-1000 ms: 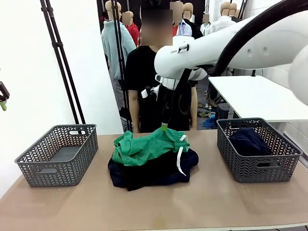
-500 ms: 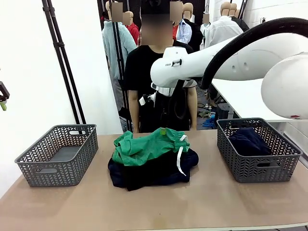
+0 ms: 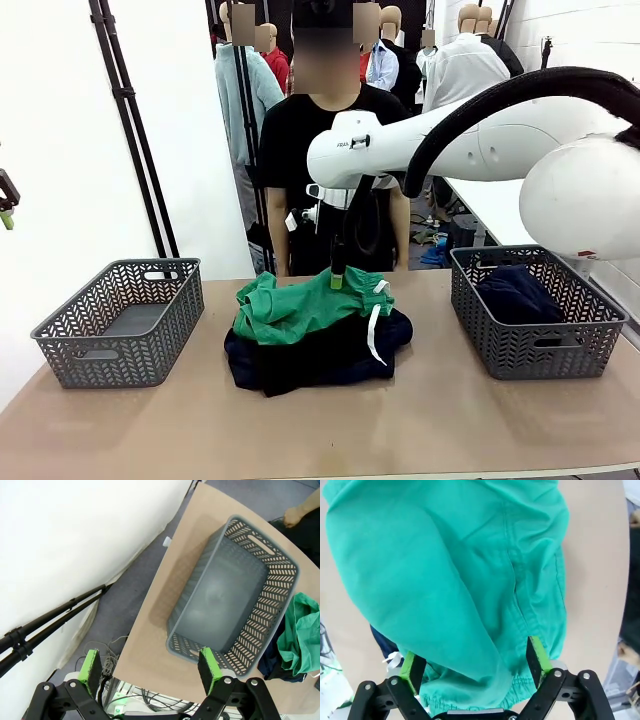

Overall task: Sort the tops and bottoms.
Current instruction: Lift clothes from the center of the table with your right hand, then sort the clothes according to human instructions.

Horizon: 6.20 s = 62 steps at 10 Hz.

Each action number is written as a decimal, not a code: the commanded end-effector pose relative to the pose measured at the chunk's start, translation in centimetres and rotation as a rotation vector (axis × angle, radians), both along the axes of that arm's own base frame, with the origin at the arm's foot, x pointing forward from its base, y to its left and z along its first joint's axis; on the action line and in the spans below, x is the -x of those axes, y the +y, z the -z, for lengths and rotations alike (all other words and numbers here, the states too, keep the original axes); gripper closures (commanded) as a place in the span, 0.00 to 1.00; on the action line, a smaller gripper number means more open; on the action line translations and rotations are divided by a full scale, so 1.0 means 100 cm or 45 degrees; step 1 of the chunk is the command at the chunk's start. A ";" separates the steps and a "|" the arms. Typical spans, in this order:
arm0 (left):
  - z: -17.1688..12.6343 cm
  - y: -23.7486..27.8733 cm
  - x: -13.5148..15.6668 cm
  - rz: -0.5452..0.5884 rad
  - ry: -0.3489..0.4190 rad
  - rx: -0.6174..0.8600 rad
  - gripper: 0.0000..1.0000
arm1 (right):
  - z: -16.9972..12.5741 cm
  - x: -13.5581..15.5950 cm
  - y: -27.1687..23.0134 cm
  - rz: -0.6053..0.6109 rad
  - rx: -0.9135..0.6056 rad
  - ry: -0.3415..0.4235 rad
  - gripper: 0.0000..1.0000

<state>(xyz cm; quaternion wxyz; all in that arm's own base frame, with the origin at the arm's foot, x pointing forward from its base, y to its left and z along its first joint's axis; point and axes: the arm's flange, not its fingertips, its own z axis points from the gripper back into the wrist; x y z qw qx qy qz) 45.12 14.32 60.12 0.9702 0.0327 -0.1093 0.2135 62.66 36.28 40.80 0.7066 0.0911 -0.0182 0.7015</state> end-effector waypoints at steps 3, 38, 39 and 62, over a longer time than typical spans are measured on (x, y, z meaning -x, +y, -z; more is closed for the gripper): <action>-0.001 0.000 0.000 -0.023 -0.009 0.003 0.00 | -0.016 0.002 -0.001 -0.052 -0.013 -0.002 0.56; -0.001 0.000 0.000 -0.023 -0.009 0.003 0.00 | -0.525 0.297 -0.085 0.636 -0.368 -0.874 1.00; -0.001 0.000 0.000 -0.023 -0.009 0.003 0.00 | -0.525 0.297 -0.085 0.636 -0.368 -0.874 1.00; -0.001 0.000 0.000 -0.023 -0.009 0.003 0.00 | -0.526 0.292 -0.097 0.636 -0.374 -0.875 1.00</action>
